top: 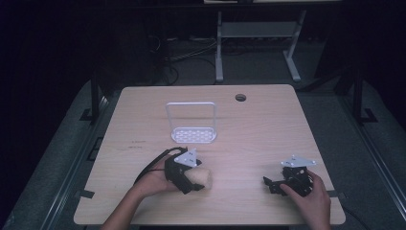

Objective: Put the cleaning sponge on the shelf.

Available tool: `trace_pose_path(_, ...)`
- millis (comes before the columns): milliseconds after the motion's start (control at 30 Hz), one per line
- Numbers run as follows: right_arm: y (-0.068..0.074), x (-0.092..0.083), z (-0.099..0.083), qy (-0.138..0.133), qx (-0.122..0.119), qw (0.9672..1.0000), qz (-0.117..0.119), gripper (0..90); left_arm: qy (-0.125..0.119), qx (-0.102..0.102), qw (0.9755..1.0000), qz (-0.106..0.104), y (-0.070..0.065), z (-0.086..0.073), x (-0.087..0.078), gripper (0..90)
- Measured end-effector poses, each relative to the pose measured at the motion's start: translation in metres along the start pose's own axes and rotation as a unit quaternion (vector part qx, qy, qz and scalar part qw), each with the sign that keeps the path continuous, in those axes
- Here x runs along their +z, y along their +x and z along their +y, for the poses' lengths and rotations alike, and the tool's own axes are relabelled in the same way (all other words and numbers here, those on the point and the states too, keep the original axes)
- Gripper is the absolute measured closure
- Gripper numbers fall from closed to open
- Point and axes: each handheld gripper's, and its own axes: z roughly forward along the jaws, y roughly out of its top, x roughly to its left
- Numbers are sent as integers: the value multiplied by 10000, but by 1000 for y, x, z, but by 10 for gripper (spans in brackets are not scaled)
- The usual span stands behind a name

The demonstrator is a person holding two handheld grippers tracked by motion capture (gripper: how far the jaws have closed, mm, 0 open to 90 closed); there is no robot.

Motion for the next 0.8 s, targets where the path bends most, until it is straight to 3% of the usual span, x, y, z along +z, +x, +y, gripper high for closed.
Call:
trace_pose_path(100,0,0,0,-1,-1,10000,0,26,38,-47,10000,-32,0,-2,3,135)
trace_pose_path(367,0,0,0,0,1,10000,-1,26,272,62,9996,-20,-1,-2,11,135)
trace_pose_path(800,0,0,0,0,-1,10000,-1,26,306,-35,9995,-26,0,-6,16,147)
